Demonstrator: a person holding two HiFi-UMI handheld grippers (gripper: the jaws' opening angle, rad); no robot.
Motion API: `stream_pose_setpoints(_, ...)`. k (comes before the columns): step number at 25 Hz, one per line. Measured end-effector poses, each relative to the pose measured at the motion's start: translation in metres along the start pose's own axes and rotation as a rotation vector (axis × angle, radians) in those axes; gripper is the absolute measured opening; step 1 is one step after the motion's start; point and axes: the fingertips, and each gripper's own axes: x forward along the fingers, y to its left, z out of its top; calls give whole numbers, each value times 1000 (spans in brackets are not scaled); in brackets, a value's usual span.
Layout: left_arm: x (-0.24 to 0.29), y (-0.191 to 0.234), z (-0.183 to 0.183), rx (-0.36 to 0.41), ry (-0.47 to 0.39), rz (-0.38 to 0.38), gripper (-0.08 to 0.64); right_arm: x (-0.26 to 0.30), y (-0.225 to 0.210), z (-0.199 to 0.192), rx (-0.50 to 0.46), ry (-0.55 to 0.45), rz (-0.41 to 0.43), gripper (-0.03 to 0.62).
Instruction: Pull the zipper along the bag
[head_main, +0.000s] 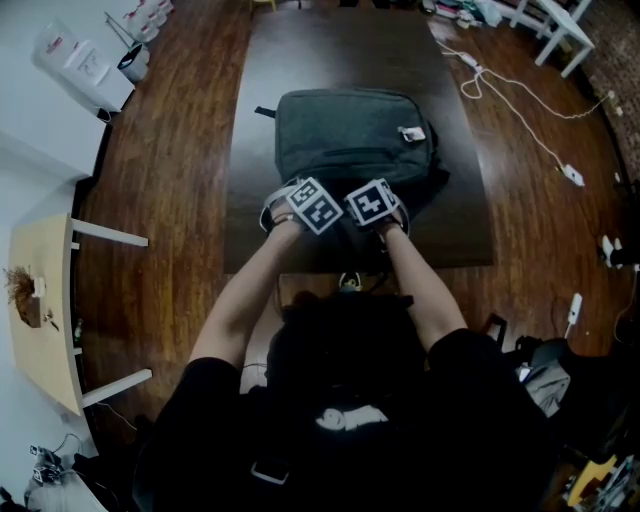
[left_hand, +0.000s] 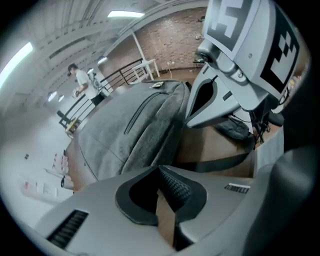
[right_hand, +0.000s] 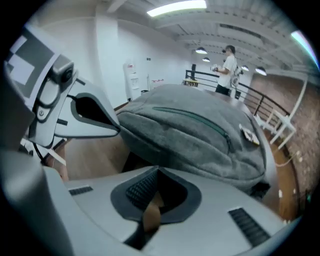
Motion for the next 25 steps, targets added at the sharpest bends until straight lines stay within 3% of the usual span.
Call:
stream_pose_setpoints(4,8,-5,-11,-221,30,-78,-2,10,13,-38,261,164,100,21)
stream_pose_setpoints(9,12,-37,-19,-653,1,-263,-2,9,25,-54,324,177,122,21)
stream_pose_setpoints(12,10,-44,-14,-824,-80,-279,-2,7,27,-60,339,151,108,21)
stream_pose_setpoints(16,6,-58,-43,-872,-20,-232,-2,4,33,-55,355,71,101,21)
stream_pose_setpoints(20,-4,-70,-44,-893,-124,-223,-2,-11,55,-62,372,35,103,21)
stream_pose_setpoints(25,-27,-110,-81,-903,-84,-204,-2,-37,92,-77,344,-12,97,21)
